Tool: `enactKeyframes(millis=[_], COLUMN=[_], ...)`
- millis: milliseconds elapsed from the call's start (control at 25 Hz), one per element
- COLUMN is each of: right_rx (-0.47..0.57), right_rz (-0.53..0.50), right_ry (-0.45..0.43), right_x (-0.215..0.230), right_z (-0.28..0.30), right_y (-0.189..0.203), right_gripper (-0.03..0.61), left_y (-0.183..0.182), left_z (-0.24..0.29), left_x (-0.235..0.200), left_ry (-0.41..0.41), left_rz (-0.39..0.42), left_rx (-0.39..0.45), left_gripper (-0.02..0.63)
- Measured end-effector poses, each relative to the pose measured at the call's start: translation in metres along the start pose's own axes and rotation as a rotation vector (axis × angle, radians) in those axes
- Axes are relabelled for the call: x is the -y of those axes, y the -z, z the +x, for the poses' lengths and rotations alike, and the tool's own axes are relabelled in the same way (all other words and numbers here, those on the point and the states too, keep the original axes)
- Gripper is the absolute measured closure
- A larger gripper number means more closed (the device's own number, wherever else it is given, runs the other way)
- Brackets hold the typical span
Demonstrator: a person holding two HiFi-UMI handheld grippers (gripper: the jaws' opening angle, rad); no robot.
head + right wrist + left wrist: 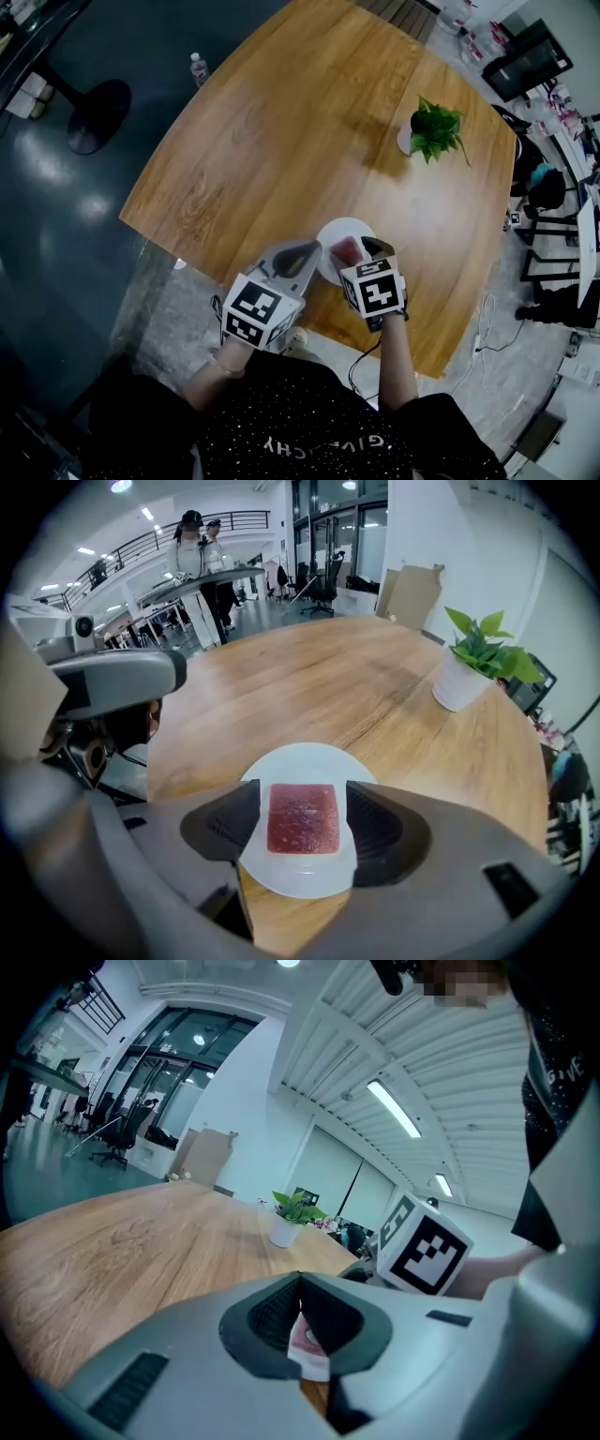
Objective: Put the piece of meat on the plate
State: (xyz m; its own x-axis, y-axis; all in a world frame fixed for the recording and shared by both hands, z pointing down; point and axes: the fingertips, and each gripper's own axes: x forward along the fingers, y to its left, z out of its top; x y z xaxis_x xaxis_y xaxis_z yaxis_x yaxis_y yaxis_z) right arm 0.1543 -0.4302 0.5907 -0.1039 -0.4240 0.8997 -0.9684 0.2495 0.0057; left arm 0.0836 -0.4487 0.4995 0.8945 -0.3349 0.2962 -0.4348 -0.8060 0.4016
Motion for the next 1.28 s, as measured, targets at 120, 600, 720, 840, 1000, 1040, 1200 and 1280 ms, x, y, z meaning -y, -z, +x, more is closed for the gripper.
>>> enactKeyframes(millis=[120,600,720,840,1000,1040,1200,1280], right_rx=[0.083,0.498,0.572,0.647,0.792,0.832,0.958,0.988], right_rz=[0.052,0.153,0.137,0.149,0.191,0.194,0.185,0.177], right_ry=[-0.012,0.183,0.200,0.199,0.120,0.104,0.053,0.025], right_x=[-0.002,0.012,0.006,0.001,-0.014,-0.018,-0.033,-0.042], right_z=[-0.009,-0.076,-0.095,-0.113,-0.148,-0.160,-0.202,-0.218], right_y=[-0.009,-0.017,-0.010,0.000,0.011,0.013,0.032,0.047], right_gripper=[0.285,0.507,0.532,0.564,0.568,0.568,0.568,0.568], left_y=[-0.001,-0.016,-0.016,-0.013,-0.007,-0.005,0.000,0.006], left_z=[0.001,0.005,0.003,-0.003,-0.016,-0.020,-0.040,-0.052], left_x=[0.003,0.032,0.049,0.067,0.088,0.092,0.114,0.126], left_ry=[0.010,0.029,0.034,0.029,-0.006,-0.021,-0.093,-0.125], left_rz=[0.020,0.147,0.171,0.191,0.185,0.182,0.185,0.182], left_rx=[-0.002,0.011,0.013,0.024,0.053,0.064,0.127,0.154], left_gripper=[0.604,0.604,0.604,0.604,0.604,0.604,0.604,0.604])
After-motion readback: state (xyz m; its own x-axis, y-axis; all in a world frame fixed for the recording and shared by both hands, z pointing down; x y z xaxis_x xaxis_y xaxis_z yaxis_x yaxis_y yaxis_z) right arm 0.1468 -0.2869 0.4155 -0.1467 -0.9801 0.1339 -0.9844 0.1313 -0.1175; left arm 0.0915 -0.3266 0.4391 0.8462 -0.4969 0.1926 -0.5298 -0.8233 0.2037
